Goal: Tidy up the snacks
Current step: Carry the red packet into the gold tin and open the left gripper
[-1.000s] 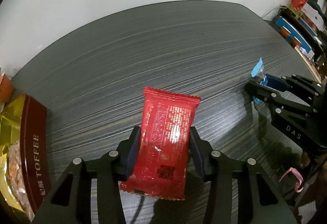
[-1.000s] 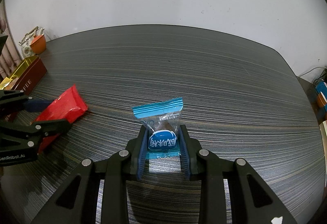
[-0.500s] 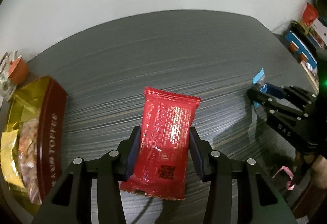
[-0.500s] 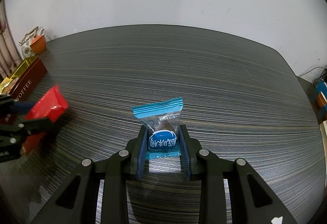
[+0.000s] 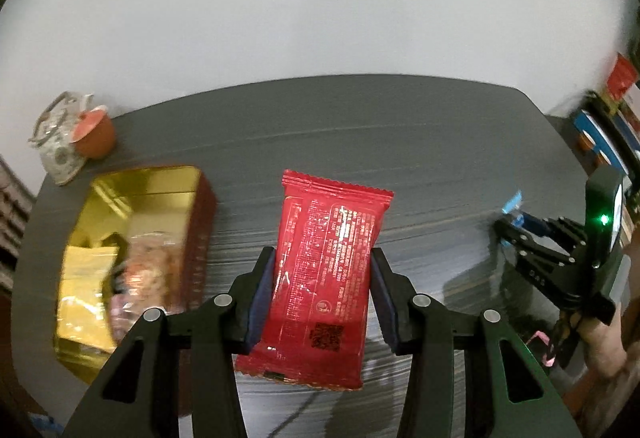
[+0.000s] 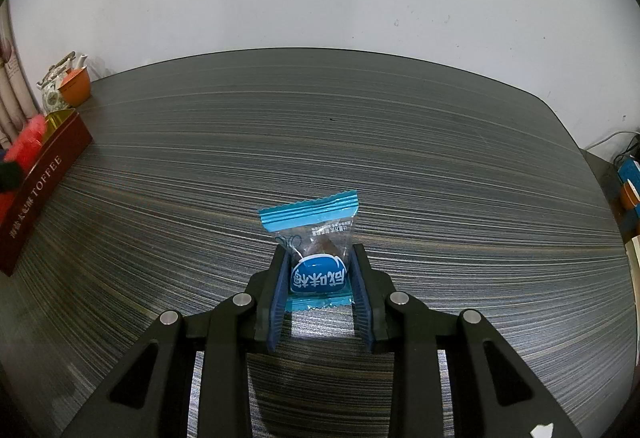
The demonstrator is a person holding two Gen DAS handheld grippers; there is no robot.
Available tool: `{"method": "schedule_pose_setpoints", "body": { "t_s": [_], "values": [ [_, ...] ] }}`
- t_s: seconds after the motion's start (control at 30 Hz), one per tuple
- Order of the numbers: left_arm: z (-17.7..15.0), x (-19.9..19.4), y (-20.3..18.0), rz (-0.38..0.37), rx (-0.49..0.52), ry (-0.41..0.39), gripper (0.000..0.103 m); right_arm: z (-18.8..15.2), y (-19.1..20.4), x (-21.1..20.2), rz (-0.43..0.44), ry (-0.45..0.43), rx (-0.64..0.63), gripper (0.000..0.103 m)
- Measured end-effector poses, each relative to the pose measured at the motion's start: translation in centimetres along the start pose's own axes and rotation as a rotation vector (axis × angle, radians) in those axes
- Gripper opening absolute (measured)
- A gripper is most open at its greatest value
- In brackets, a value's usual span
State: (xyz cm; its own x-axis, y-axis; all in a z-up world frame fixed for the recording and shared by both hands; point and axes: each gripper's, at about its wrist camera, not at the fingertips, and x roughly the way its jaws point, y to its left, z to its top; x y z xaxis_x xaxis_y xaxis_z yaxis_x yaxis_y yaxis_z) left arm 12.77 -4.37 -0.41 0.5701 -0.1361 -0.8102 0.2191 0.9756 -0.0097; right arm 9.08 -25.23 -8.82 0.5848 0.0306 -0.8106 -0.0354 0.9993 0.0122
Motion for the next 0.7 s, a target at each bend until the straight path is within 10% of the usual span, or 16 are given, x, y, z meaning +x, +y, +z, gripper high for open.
{"method": "schedule_pose_setpoints", "body": {
  "t_s": [0.7],
  "values": [
    [-2.0,-0.3,14.9,0.215,-0.190,0.029,0.047,0.0,0.1,0.0,-0.004,0.001,-0.003,0.028]
  ]
}}
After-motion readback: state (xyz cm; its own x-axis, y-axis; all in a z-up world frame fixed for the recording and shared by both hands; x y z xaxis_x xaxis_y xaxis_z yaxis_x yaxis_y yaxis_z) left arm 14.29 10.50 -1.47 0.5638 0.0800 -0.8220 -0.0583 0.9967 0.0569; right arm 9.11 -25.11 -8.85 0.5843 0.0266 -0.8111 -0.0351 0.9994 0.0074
